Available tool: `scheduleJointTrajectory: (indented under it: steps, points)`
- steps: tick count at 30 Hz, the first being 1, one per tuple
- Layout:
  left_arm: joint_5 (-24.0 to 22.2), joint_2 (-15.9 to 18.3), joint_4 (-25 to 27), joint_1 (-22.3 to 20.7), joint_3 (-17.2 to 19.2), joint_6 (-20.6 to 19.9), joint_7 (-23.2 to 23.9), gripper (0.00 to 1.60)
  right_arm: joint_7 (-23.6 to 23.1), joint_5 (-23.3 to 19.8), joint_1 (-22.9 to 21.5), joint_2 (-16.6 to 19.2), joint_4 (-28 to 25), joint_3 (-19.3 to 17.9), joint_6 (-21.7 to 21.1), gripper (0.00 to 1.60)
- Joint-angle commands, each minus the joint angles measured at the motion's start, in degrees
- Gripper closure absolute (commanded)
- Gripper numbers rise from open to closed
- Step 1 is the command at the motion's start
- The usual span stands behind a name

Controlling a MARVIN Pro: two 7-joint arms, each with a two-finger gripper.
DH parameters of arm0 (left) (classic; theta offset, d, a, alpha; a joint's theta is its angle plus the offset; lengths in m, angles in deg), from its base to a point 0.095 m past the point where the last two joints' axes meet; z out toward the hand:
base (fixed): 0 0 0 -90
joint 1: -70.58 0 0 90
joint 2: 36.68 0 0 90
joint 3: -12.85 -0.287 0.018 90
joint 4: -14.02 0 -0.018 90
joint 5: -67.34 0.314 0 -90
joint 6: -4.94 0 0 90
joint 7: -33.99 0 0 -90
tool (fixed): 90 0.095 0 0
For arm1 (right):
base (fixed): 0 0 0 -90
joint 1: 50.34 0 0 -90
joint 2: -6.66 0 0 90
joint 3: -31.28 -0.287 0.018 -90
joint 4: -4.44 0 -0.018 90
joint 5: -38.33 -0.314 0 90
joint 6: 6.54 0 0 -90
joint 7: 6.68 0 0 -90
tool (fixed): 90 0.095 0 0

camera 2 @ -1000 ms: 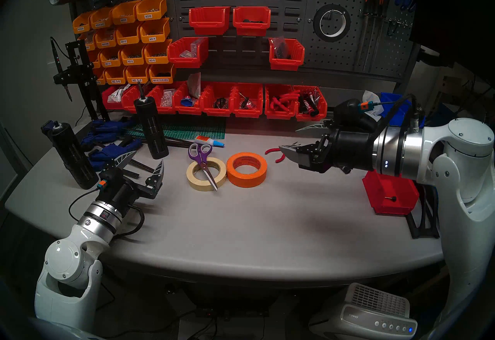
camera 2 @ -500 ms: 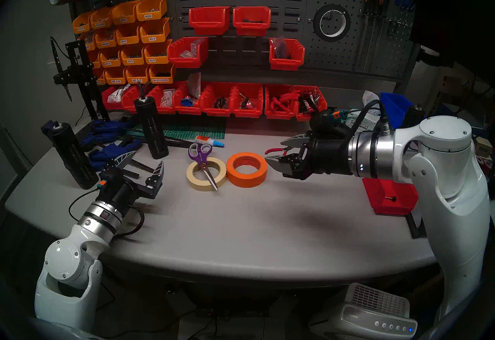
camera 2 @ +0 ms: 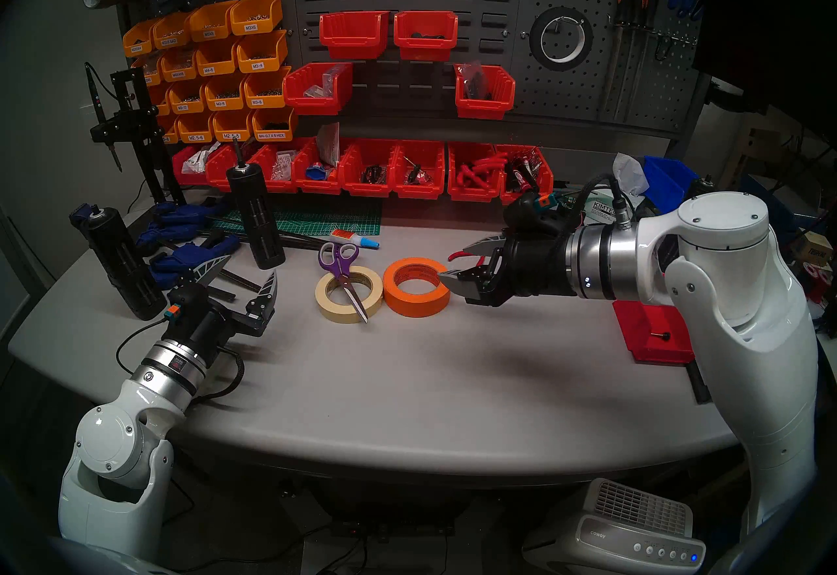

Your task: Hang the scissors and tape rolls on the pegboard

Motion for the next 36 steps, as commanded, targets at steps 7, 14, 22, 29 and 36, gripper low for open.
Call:
scheduleJointTrajectory:
  steps: [7,14,22,29,36]
  points:
    - [0.00,-0.03,0.79,-0.03,-0.12,0.37,0.04,0.00,1.61,-1.38,-5.17,5.13,1.42,4.22,0.18,0.33]
    - [0.00,-0.03,0.80,-0.03,-0.12,0.37,0.04,0.00,2.59,-1.84,-7.22,6.66,2.68,7.61,0.18,0.32]
    - [0.00,-0.03,0.79,-0.03,-0.12,0.36,0.04,0.00,4.15,-2.83,-9.18,6.07,3.43,9.54,0.18,0.32]
    - [0.00,-0.03,0.80,-0.03,-0.12,0.37,0.04,0.00,6.40,-3.56,-12.47,5.71,5.30,14.13,0.18,0.36]
    - [0.00,-0.02,0.79,-0.04,-0.11,0.35,0.04,0.00,8.93,-3.81,-16.34,4.11,7.56,18.35,0.18,0.38]
